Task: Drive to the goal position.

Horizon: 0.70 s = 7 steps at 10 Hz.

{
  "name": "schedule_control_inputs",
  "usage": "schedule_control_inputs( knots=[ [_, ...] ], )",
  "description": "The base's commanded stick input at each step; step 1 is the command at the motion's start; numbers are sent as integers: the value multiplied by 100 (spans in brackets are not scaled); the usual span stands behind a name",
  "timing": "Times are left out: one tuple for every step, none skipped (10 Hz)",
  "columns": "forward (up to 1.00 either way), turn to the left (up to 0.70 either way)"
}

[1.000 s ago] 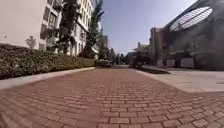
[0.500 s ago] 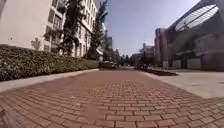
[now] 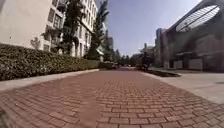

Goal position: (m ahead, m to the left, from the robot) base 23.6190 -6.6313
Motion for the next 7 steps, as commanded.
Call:
schedule_control_inputs(
  knots=[
    [70, 0],
    [70, 0],
    [70, 0],
    [70, 0],
    [70, 0],
    [70, 0],
    [70, 0]
  ],
)
